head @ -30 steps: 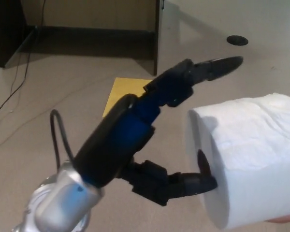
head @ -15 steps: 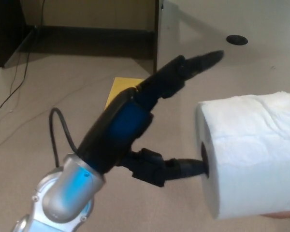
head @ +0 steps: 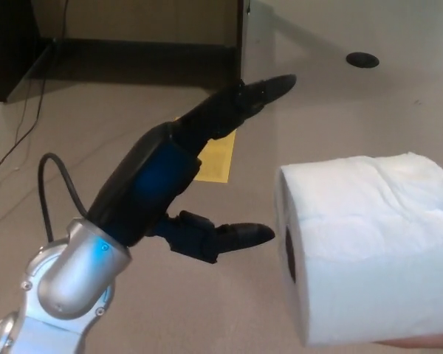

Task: A person is holding a toilet paper roll and the robot extends its left hand to grab the roll by inserting its thumb into the gap in the middle and brings its hand down by its side. Then it extends its arm again to hand the toilet paper roll back to the person.

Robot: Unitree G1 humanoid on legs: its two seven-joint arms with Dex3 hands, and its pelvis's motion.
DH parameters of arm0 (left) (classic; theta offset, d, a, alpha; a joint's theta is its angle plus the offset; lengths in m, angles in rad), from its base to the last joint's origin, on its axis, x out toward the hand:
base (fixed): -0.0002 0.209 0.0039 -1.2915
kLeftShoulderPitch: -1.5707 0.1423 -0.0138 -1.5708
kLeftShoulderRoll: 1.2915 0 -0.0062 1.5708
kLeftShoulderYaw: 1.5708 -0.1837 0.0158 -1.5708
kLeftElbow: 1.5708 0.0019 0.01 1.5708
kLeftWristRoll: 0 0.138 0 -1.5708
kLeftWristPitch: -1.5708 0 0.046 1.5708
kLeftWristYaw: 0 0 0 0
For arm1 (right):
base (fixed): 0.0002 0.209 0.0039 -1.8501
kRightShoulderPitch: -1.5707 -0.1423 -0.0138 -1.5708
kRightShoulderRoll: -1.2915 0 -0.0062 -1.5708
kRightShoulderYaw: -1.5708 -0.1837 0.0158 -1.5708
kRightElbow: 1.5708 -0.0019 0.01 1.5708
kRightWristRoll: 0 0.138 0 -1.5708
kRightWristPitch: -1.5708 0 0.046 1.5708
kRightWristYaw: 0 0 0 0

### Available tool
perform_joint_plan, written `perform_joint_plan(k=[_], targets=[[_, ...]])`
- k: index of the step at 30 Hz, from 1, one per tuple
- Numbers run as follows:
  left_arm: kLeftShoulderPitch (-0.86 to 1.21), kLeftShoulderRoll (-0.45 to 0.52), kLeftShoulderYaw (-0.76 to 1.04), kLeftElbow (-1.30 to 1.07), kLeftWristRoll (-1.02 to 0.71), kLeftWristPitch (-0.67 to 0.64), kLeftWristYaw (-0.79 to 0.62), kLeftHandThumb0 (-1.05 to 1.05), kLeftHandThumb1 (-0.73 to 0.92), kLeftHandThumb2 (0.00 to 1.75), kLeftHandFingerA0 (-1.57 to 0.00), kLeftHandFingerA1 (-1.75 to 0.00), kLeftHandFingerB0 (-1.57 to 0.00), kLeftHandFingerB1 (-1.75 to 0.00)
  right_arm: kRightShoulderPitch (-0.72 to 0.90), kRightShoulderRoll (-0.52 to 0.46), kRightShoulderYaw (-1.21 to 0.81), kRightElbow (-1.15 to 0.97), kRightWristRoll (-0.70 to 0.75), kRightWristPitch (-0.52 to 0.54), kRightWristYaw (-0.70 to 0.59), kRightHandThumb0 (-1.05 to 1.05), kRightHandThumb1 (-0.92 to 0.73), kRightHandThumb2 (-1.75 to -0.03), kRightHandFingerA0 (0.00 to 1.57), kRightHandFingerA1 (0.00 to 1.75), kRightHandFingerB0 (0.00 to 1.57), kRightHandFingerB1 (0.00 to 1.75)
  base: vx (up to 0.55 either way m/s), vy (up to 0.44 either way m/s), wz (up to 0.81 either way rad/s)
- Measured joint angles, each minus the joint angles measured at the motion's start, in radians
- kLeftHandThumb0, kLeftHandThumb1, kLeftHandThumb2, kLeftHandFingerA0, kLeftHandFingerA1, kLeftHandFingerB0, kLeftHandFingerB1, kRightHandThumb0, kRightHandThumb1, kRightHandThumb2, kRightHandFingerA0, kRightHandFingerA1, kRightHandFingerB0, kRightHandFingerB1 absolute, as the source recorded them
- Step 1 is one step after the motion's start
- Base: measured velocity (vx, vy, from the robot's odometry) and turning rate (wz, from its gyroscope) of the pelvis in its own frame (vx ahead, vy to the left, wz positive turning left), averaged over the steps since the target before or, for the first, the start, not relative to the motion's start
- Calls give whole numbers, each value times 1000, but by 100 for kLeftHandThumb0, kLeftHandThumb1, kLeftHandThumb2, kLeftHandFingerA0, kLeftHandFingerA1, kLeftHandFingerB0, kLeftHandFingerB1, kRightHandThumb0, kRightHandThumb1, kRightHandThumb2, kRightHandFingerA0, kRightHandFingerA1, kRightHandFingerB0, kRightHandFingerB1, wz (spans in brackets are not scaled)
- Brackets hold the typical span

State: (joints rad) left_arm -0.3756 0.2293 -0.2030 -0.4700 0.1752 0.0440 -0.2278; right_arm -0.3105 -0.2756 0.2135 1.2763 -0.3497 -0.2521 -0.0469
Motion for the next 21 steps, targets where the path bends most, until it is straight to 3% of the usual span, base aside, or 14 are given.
perform_joint_plan(k=[4,5,8,9,21], targets=[[1,3,-3,6,3,-1,-6,-15,27,82,-9,-51,-8,-50,0,1,-1,0,1,0,0,-34,-66,-60,75,63,58,46,0,0,0],[1,3,-4,9,3,-3,-7,-35,36,56,-26,-38,-18,-31,0,1,-1,0,0,0,0,-34,-66,-60,75,65,59,46,0,0,0],[6,2,-13,13,4,-6,-10,-40,36,58,-24,-38,-16,-32,0,2,-2,0,1,0,0,-34,-66,-60,75,65,59,46,0,0,0],[8,2,-18,13,5,-6,-12,-19,24,81,-10,-51,-9,-50,0,2,-2,1,1,0,0,-34,-66,-60,75,65,59,46,0,0,0],[21,-25,-63,25,16,-12,-17,-22,23,81,-9,-51,-8,-50,-7,2,-9,2,1,-1,-2,-34,-66,-59,76,69,60,46,0,0,0]])
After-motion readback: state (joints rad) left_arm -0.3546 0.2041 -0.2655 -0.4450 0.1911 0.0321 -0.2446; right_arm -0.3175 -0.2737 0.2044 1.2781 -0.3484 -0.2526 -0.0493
